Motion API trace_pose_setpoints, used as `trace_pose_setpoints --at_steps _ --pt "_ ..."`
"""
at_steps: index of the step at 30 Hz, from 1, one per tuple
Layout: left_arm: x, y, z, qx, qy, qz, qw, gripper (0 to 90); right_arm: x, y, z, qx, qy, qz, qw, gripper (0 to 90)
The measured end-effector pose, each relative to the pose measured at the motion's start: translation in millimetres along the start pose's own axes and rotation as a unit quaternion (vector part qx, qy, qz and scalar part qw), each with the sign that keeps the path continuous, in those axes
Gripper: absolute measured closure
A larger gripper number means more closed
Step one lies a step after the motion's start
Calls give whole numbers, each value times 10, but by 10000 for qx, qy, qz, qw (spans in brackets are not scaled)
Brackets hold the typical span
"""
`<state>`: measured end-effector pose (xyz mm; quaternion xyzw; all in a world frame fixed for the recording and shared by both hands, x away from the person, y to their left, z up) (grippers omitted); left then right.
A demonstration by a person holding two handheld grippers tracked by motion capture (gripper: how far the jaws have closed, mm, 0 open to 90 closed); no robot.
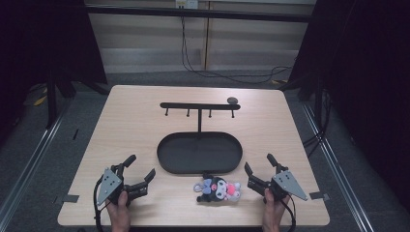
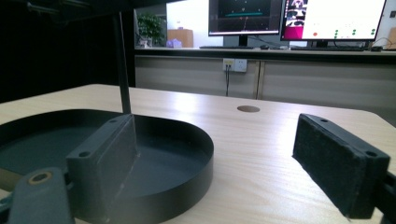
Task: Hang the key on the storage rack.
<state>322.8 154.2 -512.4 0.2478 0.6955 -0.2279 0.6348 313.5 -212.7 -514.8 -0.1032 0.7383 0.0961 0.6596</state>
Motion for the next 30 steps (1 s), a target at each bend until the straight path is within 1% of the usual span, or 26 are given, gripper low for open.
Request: trace_pose_setpoints --at_steps 1,3,5,6,7,8,11,13,14,15,17,18,19,20,22,23,25,26,28,29,30 --pt "0 0 0 0 0 1 10000 155 0 0 0 0 0 0 10000 129" --pt "0 1 0 -2 1 7 10000 155 18 8 27 62 153 -76 9998 133" --pt "0 4 -1 -7 6 24 10000 155 23 6 24 65 180 -30 9998 136" --pt "1 5 -2 -7 8 28 10000 155 21 15 17 -54 169 10 9998 131" --pt "1 5 -1 -7 8 29 10000 156 17 11 5 -84 131 44 9999 132" --pt "0 4 -1 -8 7 25 10000 155 14 6 -1 -68 102 84 9999 132" --pt "0 0 0 -1 0 0 10000 155 11 20 -7 -111 79 57 9999 132" --pt "0 0 0 -1 1 1 10000 155 19 20 9 -95 147 34 9998 132" --pt "-1 0 1 -2 1 -1 10000 155 19 15 12 -97 154 76 9998 133" --pt "0 1 1 -6 1 -3 10000 155 20 20 13 -157 161 94 9997 137" --pt "-1 2 1 -8 1 -6 10000 156 37 6 30 -123 301 136 9994 148" --pt "0 2 1 -9 3 -4 10000 156 48 9 39 -129 384 154 9991 164" --pt "-1 2 1 -8 2 -5 10000 156 53 12 48 -123 431 124 9989 189" --pt "0 2 1 -7 3 -3 10000 156 65 41 67 -189 526 86 9984 238" --pt "0 1 1 -2 2 -1 10000 156 71 50 73 -224 568 65 9981 255" --pt "-1 2 1 -9 1 -5 10000 156 80 69 82 -281 642 85 9975 255" --pt "-1 2 2 -9 0 -7 10000 156 85 128 89 -433 787 87 9959 296" --pt "-1 2 1 -8 1 -6 10000 156 79 146 87 -459 816 55 9956 310" --pt "-1 2 1 -10 1 -7 10000 156 49 180 75 -515 811 -7 9954 367" --pt "-1 2 1 -8 0 -6 10000 156 39 198 74 -566 859 1 9947 369" --pt "-1 1 1 -8 -1 -7 10000 156 29 207 72 -588 915 -41 9941 388"
Point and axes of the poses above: each handheld gripper's, and its own axes: z roughly forward along the jaws, x roughly out of its underside, y roughly to its left, the point moved 10 cm from there along z, roughly forward along the jaws, and after that the axes turned 4 degrees about y, right-handed, at the moved point
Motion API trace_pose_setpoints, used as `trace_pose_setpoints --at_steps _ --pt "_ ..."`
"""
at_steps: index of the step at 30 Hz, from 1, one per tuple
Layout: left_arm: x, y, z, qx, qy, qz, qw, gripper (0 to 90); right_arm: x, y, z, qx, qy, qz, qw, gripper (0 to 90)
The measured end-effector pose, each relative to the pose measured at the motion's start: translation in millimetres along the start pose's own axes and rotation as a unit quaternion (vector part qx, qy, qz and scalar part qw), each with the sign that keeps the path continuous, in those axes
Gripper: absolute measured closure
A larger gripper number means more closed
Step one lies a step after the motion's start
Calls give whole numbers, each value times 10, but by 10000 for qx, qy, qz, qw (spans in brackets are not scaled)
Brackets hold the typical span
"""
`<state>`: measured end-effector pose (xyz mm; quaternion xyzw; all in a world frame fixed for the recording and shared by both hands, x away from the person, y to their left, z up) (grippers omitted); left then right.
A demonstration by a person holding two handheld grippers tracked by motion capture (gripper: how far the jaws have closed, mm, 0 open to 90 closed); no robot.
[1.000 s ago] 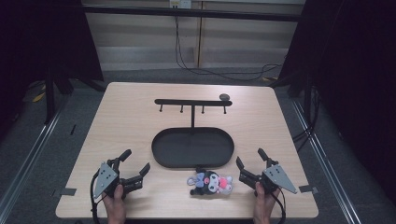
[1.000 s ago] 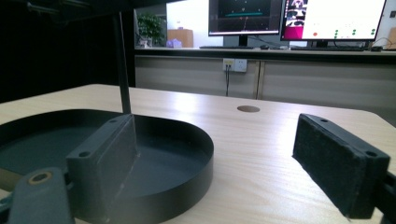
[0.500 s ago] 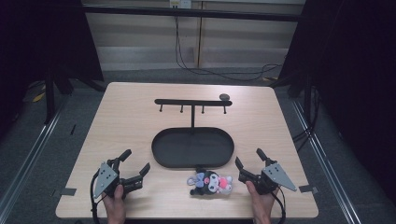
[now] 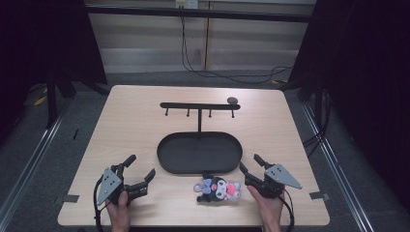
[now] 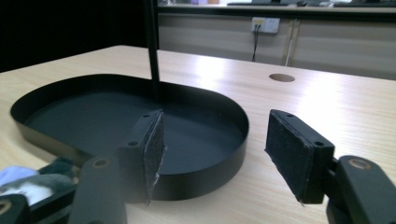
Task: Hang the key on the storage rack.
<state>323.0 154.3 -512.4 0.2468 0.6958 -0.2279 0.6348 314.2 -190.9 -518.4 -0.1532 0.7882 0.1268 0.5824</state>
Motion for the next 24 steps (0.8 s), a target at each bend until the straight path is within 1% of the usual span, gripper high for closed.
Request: trace_pose_setpoints --at_steps 1,2,3,4,5,7,8,9,11,12,13,14,16,19,20,21,24 --pt "0 0 0 -2 -1 0 10000 156 -22 45 -3 -162 121 -37 9998 406" --pt "0 1 0 -3 1 3 10000 156 -22 45 -3 -162 121 -37 9998 406" --pt "0 0 0 -2 -2 -2 10000 156 -36 67 -5 -225 146 -48 9996 406" --pt "0 0 0 -2 0 0 10000 156 -56 112 -14 -382 198 -63 9991 409" --pt "0 1 0 -2 0 -1 10000 156 -75 150 -20 -537 228 -54 9983 409" --pt "0 5 -1 -9 6 22 10000 156 -106 206 -27 -718 325 -106 9968 421" --pt "0 5 -1 -8 7 22 10000 156 -120 233 -25 -805 393 -83 9959 422" --pt "0 0 0 -1 1 -1 10000 156 -144 279 -17 -943 545 -132 9940 448" --pt "0 0 0 0 0 1 10000 156 -154 294 -16 -971 587 -160 9934 464" --pt "0 0 0 -1 1 0 10000 156 -163 317 -15 -1002 684 -133 9925 474" --pt "0 0 0 0 -1 -2 10000 156 -174 335 -15 -1049 721 -154 9918 484" --pt "0 -1 0 6 1 1 10000 156 -188 364 -16 -1151 732 -145 9905 488" --pt "0 -1 0 6 1 1 10000 156 -210 394 -15 -1209 760 -171 9896 501" --pt "0 1 0 -2 0 0 10000 156 -230 455 7 -1383 879 -108 9864 518" --pt "1 3 -1 -2 9 28 10000 156 -231 488 18 -1459 947 -117 9847 523" --pt "1 4 -2 -6 14 24 10000 156 -232 510 25 -1508 985 -123 9836 519" --pt "1 5 -1 -10 8 23 10000 156 -236 598 55 -1668 1208 -178 9784 513"
Point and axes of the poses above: each handheld gripper's, and its own axes: z roughly forward along the jaws, x roughly out of its underside, y roughly to its left, the point moved 10 cm from there along z, roughly forward along the jaws, and after that the axes turned 4 degrees about y, right-handed, at the moved point
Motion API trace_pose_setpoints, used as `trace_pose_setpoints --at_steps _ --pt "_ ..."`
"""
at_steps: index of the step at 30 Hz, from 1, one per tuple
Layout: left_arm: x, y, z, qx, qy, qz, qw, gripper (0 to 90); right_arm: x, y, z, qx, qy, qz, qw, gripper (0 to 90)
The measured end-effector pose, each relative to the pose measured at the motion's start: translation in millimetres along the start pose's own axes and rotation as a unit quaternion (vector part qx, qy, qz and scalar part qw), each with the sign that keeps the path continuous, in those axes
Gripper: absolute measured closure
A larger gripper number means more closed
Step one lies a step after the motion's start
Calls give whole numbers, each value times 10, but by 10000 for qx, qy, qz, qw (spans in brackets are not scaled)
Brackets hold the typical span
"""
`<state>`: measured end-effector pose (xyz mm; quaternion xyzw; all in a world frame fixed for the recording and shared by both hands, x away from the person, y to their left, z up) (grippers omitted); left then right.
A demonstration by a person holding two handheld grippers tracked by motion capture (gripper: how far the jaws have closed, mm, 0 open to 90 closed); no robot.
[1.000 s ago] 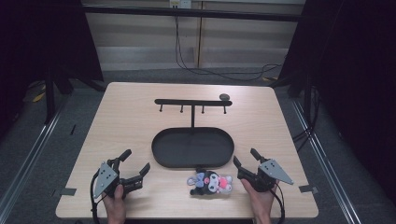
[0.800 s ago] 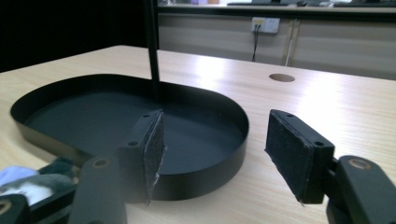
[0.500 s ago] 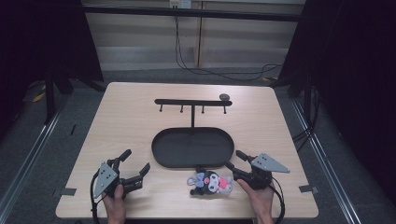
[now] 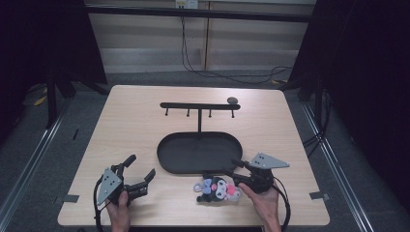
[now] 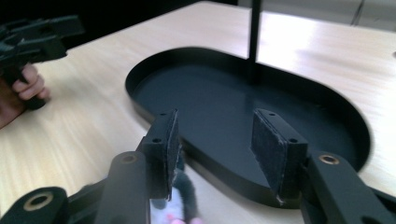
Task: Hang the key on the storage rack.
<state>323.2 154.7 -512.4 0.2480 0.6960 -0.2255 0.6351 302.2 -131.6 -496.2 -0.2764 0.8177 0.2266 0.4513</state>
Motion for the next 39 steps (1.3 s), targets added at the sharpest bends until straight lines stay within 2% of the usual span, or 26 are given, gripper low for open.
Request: trace_pose_setpoints --at_steps 1,2,3,6,9,11,14,19,26,28,29,32,36,37,39 --pt "0 -2 1 4 0 -13 10000 156 -5 12 20 -14 79 -35 10000 505" --pt "0 -2 1 0 2 -17 10000 156 10 28 55 -39 341 -105 9994 507" --pt "0 -2 2 1 0 -29 10000 156 10 28 55 -39 341 -105 9994 507" --pt "1 -2 1 0 3 -15 10000 156 22 74 117 -187 661 -205 9974 517" --pt "0 -2 1 3 1 -12 10000 156 3 119 167 -293 838 -258 9957 515" --pt "-1 1 0 0 0 6 10000 156 -20 140 207 -316 899 -196 9953 492" --pt "0 0 0 0 0 3 10000 156 -40 198 259 -510 1054 -195 9929 513" --pt "-5 -3 4 1 -24 -34 10000 156 -45 283 372 -854 1456 -244 9853 543" --pt "-5 -3 5 0 -23 -36 10000 156 -47 347 464 -1004 1807 -274 9780 590" --pt "-1 0 2 5 0 -2 10000 156 -29 360 489 -1053 2023 -342 9730 596" --pt "0 0 1 5 1 2 10000 156 -28 366 500 -1054 2065 -375 9720 599" --pt "-5 -2 5 -1 -23 -33 10000 156 -21 414 539 -1140 2325 -519 9645 640" --pt "-1 0 1 5 -3 5 10000 156 -44 413 571 -1142 2373 -587 9629 683" --pt "-1 0 1 4 -3 3 10000 156 -38 421 575 -1185 2425 -551 9613 684" --pt "1 -4 0 15 5 -16 10000 156 -10 438 591 -1248 2618 -572 9553 702"
Point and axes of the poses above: each handheld gripper's, and its own axes: z roughly forward along the jaws, x roughly out of its underside, y roughly to its left, the point moved 10 cm from there along z, roughly forward along the jaws, and after that the axes turned 4 degrees about y, right-handed, at the moved point
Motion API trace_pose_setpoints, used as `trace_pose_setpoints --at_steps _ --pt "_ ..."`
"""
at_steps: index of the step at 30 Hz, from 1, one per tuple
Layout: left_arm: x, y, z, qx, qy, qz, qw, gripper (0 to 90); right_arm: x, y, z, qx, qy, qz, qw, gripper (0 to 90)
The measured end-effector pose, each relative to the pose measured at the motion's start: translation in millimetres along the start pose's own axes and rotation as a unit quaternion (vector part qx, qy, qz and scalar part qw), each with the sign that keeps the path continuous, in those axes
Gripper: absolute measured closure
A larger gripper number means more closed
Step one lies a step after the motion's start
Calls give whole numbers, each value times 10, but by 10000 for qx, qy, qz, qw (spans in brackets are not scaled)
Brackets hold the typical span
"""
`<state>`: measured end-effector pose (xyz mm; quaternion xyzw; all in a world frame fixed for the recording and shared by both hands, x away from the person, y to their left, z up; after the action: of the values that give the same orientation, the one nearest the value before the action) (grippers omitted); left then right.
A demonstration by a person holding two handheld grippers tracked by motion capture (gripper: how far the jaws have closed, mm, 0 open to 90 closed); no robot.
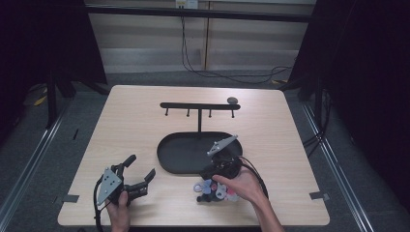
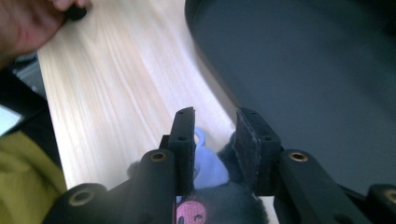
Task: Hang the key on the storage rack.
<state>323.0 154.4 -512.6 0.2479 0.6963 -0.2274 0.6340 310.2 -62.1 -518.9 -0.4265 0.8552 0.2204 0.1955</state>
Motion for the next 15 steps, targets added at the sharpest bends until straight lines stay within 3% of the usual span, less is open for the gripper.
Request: trace_pose_setpoints --at_steps 9,15 --pt "-1 3 0 -3 -3 19 10000 156 -10 38 148 -250 641 -263 9973 711" --pt "-1 2 0 2 -4 19 10000 156 75 54 255 -479 1116 -241 9923 718"
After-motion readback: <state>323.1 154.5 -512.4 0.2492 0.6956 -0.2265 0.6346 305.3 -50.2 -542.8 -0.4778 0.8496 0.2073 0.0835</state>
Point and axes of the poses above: each handheld gripper's, and its own axes: z roughly forward along the jaws, x roughly out of its underside, y roughly to its left, the point moved 10 cm from there along z, roughly forward along the jaws, and after that the axes turned 4 degrees about y, right-handed, at the moved point
